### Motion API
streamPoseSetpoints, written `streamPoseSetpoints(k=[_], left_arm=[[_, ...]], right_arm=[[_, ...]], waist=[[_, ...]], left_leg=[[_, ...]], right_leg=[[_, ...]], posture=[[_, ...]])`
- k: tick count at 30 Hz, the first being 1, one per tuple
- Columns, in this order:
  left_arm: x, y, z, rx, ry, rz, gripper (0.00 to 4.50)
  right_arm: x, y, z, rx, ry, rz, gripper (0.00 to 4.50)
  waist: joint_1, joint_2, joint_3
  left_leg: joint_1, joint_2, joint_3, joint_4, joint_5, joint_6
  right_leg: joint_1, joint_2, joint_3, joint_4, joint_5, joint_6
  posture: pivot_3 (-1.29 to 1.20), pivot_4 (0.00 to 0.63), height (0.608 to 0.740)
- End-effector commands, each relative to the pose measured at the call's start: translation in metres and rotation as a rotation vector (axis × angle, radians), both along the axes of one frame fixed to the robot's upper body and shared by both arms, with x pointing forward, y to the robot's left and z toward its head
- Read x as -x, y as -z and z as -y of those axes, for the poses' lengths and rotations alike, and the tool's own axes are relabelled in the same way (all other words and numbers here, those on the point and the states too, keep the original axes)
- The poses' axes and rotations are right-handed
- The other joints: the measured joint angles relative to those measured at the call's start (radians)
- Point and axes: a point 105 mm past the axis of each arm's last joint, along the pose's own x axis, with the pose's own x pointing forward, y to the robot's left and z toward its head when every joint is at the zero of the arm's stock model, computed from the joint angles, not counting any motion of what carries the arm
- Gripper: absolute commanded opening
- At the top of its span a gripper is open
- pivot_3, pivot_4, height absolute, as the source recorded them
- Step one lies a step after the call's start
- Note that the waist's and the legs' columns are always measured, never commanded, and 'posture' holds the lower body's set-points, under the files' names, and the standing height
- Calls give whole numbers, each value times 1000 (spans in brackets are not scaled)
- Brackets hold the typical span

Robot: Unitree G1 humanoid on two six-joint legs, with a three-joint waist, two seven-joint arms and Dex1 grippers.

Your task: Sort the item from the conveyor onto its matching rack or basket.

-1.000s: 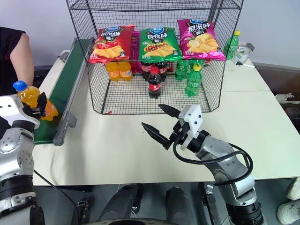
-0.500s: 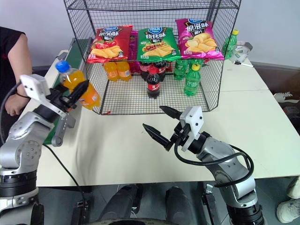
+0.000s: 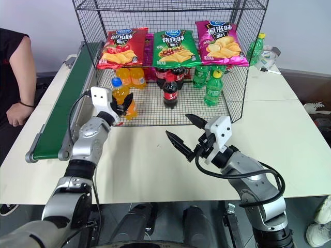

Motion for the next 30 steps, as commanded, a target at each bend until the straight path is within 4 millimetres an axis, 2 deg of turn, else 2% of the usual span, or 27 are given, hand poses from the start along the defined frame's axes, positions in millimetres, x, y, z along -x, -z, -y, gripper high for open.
streamPoseSetpoints(k=[1,8,19,23,30], left_arm=[[-13,-20,5,-21,-24,102,2440],[-27,-11,3,-11,-110,78,2440],[-28,2,3,0,-130,52,2440],[-27,6,1,22,-126,37,4386],[-19,9,-5,7,-101,60,4454]], right_arm=[[4,-15,-2,-1,-3,61,4500],[2,-21,-5,-1,6,76,4500],[-3,-30,-10,-3,-3,82,4500],[-3,-32,-12,-5,-16,80,4500],[-2,-31,-13,-9,-26,74,4500]], waist=[[0,0,0],[-4,0,0],[-2,0,0],[-3,0,0],[-4,0,0]], left_leg=[[0,0,0,0,0,0],[0,0,0,0,0,0],[0,-1,0,1,0,0],[0,-1,0,1,0,0],[1,-1,0,1,0,0]], right_leg=[[0,0,0,0,0,0],[0,1,0,0,0,0],[0,1,-1,1,0,1],[0,2,0,2,0,0],[0,2,0,2,0,0]], posture=[[0,150,740],[0,150,740],[0,150,740],[0,150,740],[0,150,740]])
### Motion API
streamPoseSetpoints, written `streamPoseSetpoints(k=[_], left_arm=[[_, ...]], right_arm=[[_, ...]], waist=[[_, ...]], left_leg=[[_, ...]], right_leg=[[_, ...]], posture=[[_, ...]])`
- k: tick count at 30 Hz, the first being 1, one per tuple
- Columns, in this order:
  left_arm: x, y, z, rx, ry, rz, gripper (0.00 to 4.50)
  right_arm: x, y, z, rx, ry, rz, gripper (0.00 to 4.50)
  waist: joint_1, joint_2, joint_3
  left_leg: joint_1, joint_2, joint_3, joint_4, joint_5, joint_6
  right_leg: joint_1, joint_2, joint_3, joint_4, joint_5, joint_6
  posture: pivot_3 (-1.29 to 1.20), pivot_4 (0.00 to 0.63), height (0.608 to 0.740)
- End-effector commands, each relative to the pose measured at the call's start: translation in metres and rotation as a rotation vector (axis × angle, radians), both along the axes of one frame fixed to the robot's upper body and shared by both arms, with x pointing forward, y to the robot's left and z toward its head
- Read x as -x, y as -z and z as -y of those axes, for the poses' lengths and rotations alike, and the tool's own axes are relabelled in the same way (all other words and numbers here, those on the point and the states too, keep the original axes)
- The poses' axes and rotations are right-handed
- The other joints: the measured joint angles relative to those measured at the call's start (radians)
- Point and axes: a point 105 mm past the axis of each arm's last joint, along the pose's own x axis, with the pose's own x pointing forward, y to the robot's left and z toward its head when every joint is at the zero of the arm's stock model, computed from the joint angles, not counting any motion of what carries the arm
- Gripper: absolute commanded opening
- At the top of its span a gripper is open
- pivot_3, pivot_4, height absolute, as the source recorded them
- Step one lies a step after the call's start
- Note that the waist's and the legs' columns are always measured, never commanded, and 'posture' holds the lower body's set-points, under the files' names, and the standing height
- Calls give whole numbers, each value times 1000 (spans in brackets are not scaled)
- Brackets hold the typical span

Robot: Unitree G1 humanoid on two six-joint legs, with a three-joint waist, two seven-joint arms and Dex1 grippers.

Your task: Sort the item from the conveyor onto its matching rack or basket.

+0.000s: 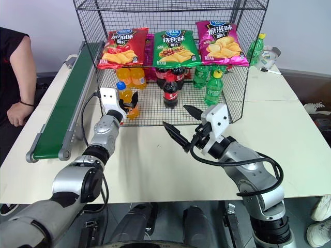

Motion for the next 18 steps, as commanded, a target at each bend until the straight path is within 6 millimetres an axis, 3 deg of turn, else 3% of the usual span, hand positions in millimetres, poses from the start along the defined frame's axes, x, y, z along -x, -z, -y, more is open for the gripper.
streamPoseSetpoints(k=[1,7,12,15,18], left_arm=[[5,-14,-5,-5,14,74,4454],[25,-28,-11,-14,52,144,4454],[43,-33,-18,-87,55,106,4454],[61,-38,-15,-106,159,86,4454],[80,-43,-25,-109,232,45,4454]], right_arm=[[10,-15,-6,-16,-34,62,4500],[11,-14,-6,-22,-41,54,4500],[12,-11,-6,-23,-59,48,4500],[13,-11,-7,-23,-64,47,4500],[14,-10,-7,-22,-64,46,4500]], waist=[[-1,0,0],[-4,0,0],[-4,1,0],[-3,1,0],[-5,1,-1]], left_leg=[[0,0,0,0,0,0],[0,0,0,0,0,0],[0,0,0,0,0,0],[0,0,0,0,0,0],[1,1,0,0,0,0]], right_leg=[[0,0,0,0,0,0],[0,0,1,0,0,0],[0,0,1,1,0,0],[0,0,1,1,0,0],[0,0,1,1,0,0]], posture=[[0,150,740],[0,150,740],[0,150,740],[0,150,740],[0,150,740]])
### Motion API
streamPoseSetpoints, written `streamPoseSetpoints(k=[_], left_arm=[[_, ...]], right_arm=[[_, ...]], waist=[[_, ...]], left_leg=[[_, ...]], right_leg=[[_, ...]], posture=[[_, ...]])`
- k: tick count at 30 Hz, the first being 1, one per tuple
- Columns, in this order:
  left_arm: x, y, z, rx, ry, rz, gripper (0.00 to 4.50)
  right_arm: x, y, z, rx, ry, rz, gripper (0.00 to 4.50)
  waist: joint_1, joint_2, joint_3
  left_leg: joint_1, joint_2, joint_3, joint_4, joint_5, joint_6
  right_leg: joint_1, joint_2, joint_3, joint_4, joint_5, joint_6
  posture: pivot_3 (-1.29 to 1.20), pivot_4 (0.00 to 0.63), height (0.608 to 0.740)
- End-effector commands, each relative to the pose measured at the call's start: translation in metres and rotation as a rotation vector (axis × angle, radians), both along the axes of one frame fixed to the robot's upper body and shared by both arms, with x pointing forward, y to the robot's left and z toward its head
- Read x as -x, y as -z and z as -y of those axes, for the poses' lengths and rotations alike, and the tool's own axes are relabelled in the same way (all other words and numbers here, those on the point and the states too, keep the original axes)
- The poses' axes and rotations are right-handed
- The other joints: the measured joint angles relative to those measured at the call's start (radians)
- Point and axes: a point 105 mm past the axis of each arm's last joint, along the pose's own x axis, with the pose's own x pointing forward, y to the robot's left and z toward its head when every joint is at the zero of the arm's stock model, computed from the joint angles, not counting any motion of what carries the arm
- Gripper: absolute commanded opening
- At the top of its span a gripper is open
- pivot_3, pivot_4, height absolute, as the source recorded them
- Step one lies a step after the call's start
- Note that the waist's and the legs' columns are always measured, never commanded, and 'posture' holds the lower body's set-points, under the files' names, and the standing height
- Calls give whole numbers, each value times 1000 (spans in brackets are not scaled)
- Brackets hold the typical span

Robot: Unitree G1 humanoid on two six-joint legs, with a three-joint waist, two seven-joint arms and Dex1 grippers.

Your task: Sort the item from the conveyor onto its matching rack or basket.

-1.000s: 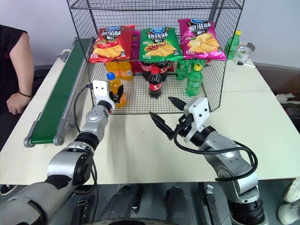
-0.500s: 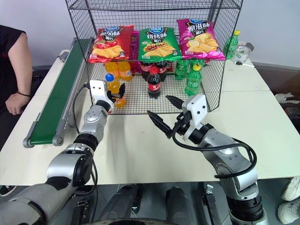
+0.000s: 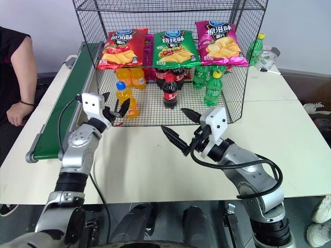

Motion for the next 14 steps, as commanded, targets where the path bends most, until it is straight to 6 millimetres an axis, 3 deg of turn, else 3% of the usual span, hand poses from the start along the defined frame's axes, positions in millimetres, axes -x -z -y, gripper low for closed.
streamPoseSetpoints(k=[1,10,14], left_arm=[[24,-24,-7,-18,114,2,4454],[63,-22,-57,-144,137,-155,4454],[67,-21,-61,-141,128,-166,4454]], right_arm=[[8,-14,-3,-12,-23,66,4500],[9,-12,-1,-7,-24,55,4500],[9,-9,2,5,-17,47,4500]], waist=[[-1,0,0],[-10,1,0],[-2,1,0]], left_leg=[[0,0,0,0,0,0],[0,1,0,-2,0,0],[1,1,0,-2,0,0]], right_leg=[[0,0,0,0,0,0],[-1,-1,1,-1,0,-1],[-3,-2,1,-1,-1,-2]], posture=[[0,150,740],[0,150,740],[0,150,740]])
